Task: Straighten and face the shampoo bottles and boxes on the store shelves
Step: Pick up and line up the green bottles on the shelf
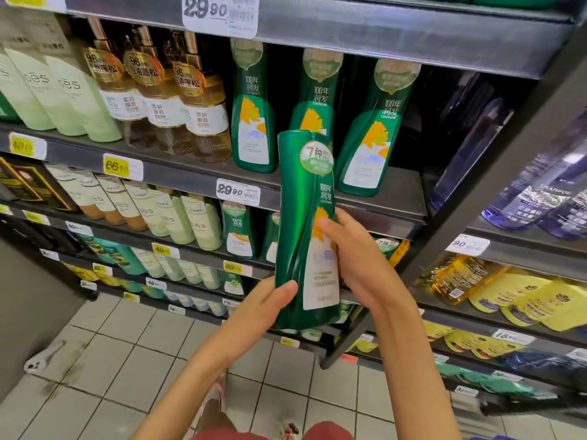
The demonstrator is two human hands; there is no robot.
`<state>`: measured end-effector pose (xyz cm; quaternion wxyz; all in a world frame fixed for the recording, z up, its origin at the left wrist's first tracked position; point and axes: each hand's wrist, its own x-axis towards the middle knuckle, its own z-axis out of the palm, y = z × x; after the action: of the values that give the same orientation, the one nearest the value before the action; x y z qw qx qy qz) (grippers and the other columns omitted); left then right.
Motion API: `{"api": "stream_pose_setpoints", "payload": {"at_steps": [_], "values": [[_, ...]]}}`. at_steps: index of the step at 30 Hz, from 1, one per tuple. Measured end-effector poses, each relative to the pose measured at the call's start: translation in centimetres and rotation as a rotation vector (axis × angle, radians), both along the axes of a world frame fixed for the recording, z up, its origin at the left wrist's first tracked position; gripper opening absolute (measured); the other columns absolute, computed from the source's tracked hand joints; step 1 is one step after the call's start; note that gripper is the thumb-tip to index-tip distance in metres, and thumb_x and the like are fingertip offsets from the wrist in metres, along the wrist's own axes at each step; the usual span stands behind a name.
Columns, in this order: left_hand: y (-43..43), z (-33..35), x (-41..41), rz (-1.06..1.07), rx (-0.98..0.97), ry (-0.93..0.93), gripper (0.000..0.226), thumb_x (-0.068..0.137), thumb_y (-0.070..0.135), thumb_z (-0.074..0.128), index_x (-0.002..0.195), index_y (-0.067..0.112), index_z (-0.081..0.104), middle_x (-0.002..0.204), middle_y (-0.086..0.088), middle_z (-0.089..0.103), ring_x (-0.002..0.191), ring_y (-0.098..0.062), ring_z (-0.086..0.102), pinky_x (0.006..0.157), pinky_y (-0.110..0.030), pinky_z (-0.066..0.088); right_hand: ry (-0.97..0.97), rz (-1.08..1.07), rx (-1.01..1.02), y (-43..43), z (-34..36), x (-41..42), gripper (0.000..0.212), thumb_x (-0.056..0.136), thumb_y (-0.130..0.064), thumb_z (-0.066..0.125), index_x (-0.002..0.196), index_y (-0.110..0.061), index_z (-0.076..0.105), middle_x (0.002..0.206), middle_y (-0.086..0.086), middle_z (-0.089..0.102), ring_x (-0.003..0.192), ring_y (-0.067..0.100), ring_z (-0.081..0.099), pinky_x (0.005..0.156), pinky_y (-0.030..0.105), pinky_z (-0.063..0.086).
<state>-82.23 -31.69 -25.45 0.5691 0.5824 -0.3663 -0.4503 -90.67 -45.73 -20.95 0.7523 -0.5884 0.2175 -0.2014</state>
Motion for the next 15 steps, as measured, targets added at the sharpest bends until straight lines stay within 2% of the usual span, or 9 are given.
{"api": "stream_pose_setpoints", "payload": {"at_steps": [2,5,7,10,12,15], "values": [[-0.1,-0.3,0.4,0.053,-0.012,0.012,0.027,0.09,0.038,0.048,0.112,0.031,0.061,0.103,0.022,0.069,0.099,0.005,0.062,0.077,-0.007,0.047,0.0,-0.02,-0.043,-0.2,-0.4,0.0,0.039,0.093,-0.019,0.056,0.131,-0.017,0.048,0.115,0.003,0.067,0.101,0.016,0.066,0.085,0.029,0.053],[0.0,-0.5,0.9,0.092,-0.019,-0.017,0.034,0.085,0.048,0.058,0.117,0.038,0.055,0.116,0.014,0.066,0.11,-0.006,0.06,0.084,-0.015,0.049,0.034,-0.008,-0.173,0.7,-1.2,0.1,0.043,0.093,-0.014,0.056,0.131,-0.028,0.043,0.119,-0.006,0.063,0.107,0.007,0.062,0.088,0.024,0.052],[0.1,-0.8,1.1,0.13,-0.017,0.014,0.039,0.081,0.04,0.061,0.118,0.034,0.052,0.114,0.01,0.067,0.109,-0.01,0.061,0.086,-0.023,0.052,0.034,0.001,-0.217,1.6,-2.0,0.2,0.045,0.092,-0.015,0.057,0.13,-0.035,0.042,0.12,-0.014,0.062,0.108,0.001,0.061,0.086,0.02,0.052],[0.7,-1.3,1.2,0.176,-0.019,0.056,0.045,0.076,0.033,0.06,0.12,0.028,0.052,0.115,0.003,0.066,0.11,-0.015,0.061,0.092,-0.034,0.051,0.04,0.063,-0.195,2.2,-3.1,-0.2,0.058,0.091,-0.012,0.06,0.138,-0.032,0.035,0.123,-0.018,0.059,0.113,-0.001,0.057,0.09,0.018,0.05],[1.2,-1.9,1.0,0.2,-0.039,0.038,0.047,0.078,0.03,0.06,0.123,0.024,0.05,0.118,-0.001,0.063,0.112,-0.015,0.059,0.093,-0.031,0.05,0.078,0.132,-0.237,2.4,-3.7,-0.7,0.061,0.089,-0.013,0.063,0.139,-0.03,0.033,0.122,-0.022,0.058,0.113,-0.005,0.056,0.088,0.012,0.047],[1.4,-2.8,0.8,0.221,-0.058,-0.011,0.045,0.083,0.024,0.062,0.125,0.02,0.046,0.121,-0.006,0.059,0.112,-0.013,0.057,0.09,-0.023,0.049,0.074,0.127,-0.278,2.6,-4.6,-1.1,0.059,0.088,-0.009,0.064,0.136,-0.03,0.036,0.124,-0.02,0.058,0.113,-0.004,0.055,0.087,0.008,0.043]]}}
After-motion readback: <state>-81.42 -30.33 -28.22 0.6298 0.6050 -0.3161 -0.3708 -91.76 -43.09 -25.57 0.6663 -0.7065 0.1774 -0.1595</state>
